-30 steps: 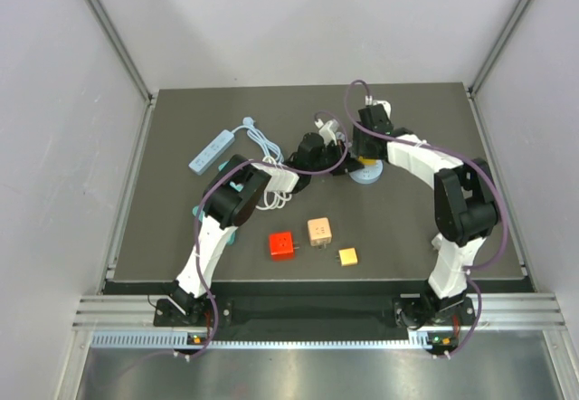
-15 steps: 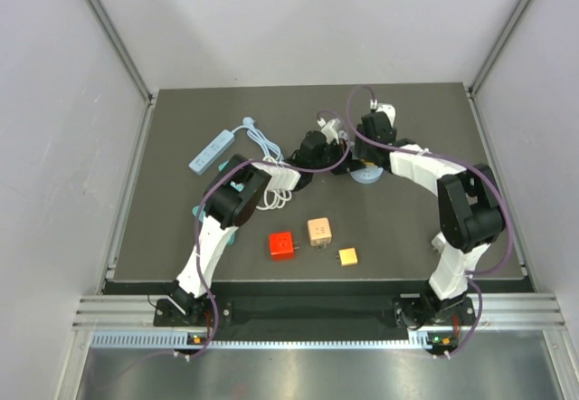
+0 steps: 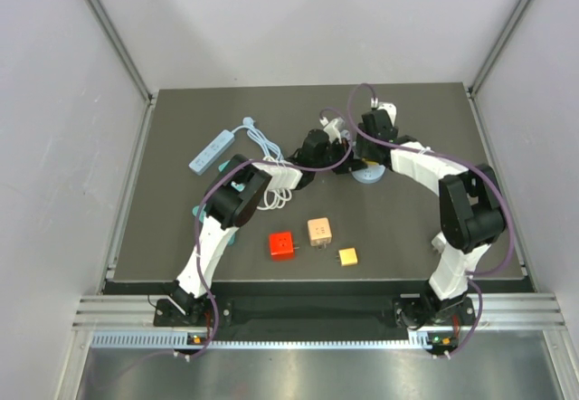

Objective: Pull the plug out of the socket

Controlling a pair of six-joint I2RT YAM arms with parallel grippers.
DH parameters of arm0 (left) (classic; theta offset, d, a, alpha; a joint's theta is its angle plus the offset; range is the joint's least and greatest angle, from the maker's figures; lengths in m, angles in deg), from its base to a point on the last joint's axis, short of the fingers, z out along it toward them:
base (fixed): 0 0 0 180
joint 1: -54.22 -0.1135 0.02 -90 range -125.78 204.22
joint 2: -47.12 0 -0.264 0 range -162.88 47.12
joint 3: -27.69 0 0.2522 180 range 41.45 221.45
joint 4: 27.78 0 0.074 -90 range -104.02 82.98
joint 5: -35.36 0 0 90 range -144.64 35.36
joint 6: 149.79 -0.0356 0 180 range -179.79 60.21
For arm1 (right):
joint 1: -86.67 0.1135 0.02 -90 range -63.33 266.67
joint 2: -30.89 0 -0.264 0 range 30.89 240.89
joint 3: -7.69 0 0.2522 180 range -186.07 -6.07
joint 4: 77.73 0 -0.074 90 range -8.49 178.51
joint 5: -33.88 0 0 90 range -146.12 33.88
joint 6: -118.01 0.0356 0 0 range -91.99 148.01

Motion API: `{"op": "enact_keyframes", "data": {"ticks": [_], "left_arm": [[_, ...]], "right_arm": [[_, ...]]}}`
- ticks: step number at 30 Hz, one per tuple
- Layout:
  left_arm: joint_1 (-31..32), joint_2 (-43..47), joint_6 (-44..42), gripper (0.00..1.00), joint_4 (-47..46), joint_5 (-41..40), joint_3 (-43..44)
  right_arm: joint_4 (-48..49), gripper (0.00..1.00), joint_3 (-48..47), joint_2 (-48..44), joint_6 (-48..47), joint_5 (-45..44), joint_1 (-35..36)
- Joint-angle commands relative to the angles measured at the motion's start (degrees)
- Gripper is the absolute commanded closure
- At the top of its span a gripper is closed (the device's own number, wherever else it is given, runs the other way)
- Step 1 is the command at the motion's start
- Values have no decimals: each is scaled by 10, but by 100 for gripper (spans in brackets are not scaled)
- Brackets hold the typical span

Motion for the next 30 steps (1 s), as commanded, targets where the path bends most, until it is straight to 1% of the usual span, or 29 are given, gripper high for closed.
{"op": "enact_keyframes", "data": {"ticks": [1, 10, 25, 30], "left_arm": [[-1, -39, -31, 100, 87, -45, -4], [-1, -40, -35, 100, 95, -47, -3], [-1, -59, -17, 100, 100, -38, 15], [-1, -61, -19, 100, 110, -49, 17]], "right_arm": [[4, 100, -48, -49, -1, 17, 6], [-11, 100, -75, -49, 14, 22, 1], [-4, 100, -67, -112, 28, 13, 1], [3, 100, -40, -134, 34, 13, 18]]}}
